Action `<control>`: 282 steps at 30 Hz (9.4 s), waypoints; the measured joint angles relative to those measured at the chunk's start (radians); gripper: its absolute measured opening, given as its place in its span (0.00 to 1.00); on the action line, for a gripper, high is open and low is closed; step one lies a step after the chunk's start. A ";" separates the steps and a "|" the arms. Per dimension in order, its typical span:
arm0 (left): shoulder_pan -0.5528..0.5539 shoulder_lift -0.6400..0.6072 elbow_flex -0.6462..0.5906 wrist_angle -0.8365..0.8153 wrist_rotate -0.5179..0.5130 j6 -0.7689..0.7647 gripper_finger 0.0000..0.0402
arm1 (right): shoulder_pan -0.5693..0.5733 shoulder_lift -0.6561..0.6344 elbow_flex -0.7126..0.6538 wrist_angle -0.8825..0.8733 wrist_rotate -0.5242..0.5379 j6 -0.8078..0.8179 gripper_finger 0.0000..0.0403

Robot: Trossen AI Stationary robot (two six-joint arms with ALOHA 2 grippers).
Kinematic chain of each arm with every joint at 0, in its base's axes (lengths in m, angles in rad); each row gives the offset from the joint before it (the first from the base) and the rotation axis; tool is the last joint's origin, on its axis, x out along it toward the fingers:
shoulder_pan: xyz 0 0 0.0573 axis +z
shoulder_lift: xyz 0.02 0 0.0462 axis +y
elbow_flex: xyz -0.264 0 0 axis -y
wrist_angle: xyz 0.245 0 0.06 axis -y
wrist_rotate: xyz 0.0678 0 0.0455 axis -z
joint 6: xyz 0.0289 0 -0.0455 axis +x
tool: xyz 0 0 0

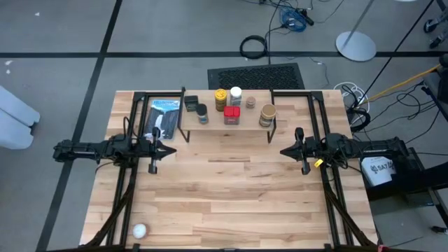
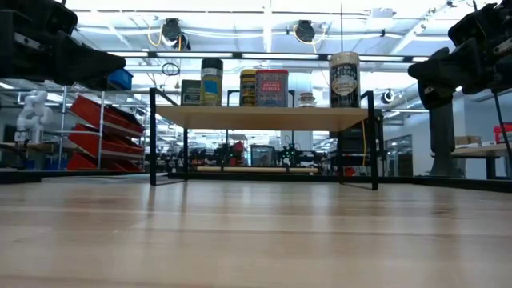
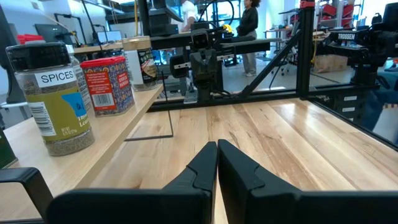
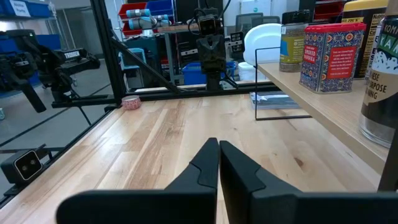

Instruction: Shelf spices

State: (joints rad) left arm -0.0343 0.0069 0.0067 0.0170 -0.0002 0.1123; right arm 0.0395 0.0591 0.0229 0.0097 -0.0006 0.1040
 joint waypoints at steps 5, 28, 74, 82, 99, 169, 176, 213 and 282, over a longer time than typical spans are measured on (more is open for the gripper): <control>0.000 0.000 0.000 0.000 0.000 0.000 0.06 | 0.000 0.000 0.000 0.000 0.000 0.000 0.00; 0.000 0.000 0.000 0.000 0.000 0.000 0.06 | 0.000 0.000 0.000 0.000 0.000 0.000 0.00; 0.000 0.000 0.000 0.000 0.000 0.000 0.06 | 0.000 0.000 0.000 0.000 0.000 0.000 0.00; 0.000 0.000 0.000 0.000 0.000 0.000 0.06 | 0.000 0.000 0.000 0.000 0.000 -0.001 0.00; 0.000 0.000 0.000 0.001 0.000 0.000 0.06 | 0.000 0.000 0.000 0.000 0.000 -0.018 0.00; 0.000 0.000 0.000 0.029 -0.002 -0.002 0.06 | 0.000 0.742 1.237 -0.453 0.132 -0.036 0.00; 0.000 0.000 0.000 0.045 -0.002 -0.002 0.06 | 0.000 0.787 1.238 -0.448 0.131 -0.037 0.00; 0.000 0.290 0.767 -0.317 -0.032 -0.066 0.06 | 0.000 0.803 1.238 -0.457 0.131 -0.056 0.00; -0.001 0.857 1.215 -0.610 -0.080 0.006 0.03 | -0.120 0.878 1.316 -0.853 0.234 0.015 0.25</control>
State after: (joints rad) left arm -0.0352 0.8637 1.2219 -0.5931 -0.0801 0.1180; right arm -0.0803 0.9370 1.3384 -0.8436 0.2332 0.1192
